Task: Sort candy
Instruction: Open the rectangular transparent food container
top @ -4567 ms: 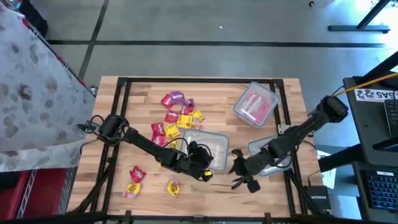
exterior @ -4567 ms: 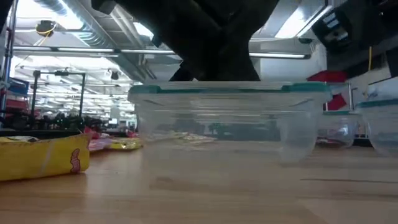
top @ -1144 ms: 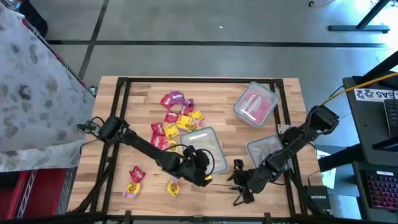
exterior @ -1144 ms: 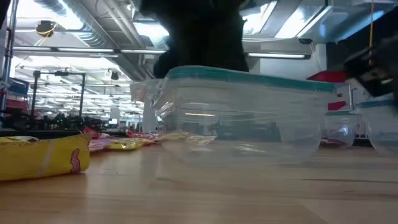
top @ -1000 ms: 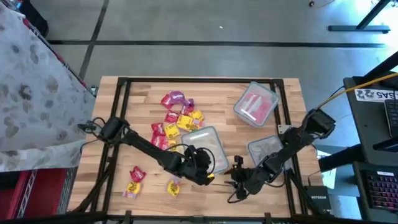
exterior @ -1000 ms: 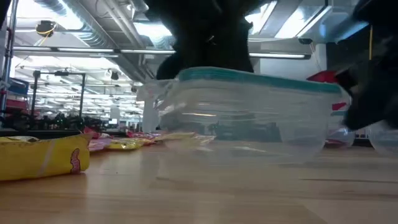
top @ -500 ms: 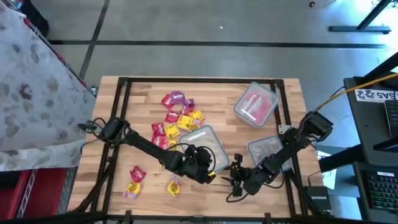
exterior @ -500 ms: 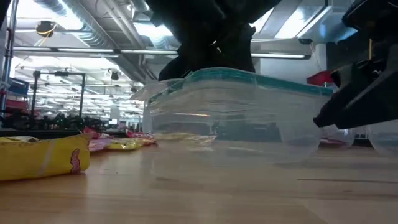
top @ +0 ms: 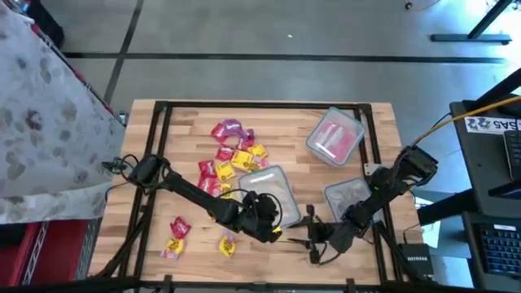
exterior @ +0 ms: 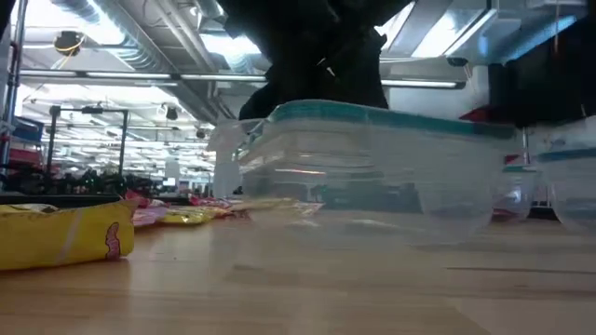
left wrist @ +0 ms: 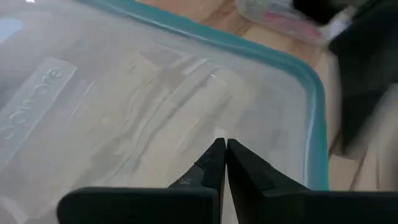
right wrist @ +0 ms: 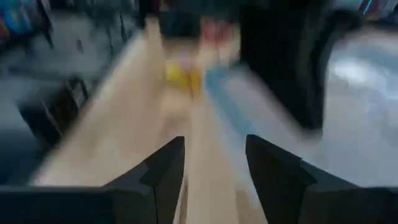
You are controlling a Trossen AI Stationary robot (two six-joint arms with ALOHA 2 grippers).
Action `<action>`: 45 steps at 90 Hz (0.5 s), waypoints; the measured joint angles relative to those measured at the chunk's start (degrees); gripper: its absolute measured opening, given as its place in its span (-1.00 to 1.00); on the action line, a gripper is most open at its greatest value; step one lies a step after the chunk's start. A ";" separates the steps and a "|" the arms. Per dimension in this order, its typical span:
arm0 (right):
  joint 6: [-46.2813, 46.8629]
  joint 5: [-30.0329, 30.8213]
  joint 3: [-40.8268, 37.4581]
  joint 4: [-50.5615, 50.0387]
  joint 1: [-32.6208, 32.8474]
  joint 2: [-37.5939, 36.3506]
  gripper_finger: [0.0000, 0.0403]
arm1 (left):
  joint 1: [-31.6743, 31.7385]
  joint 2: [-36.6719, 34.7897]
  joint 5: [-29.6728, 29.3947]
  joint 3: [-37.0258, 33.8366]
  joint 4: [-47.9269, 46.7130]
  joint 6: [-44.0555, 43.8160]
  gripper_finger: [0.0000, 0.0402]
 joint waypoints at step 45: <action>22.82 -3.82 -0.32 -15.11 -2.80 1.45 -0.20 | 0.38 0.07 -0.38 0.00 0.85 -0.99 -1.00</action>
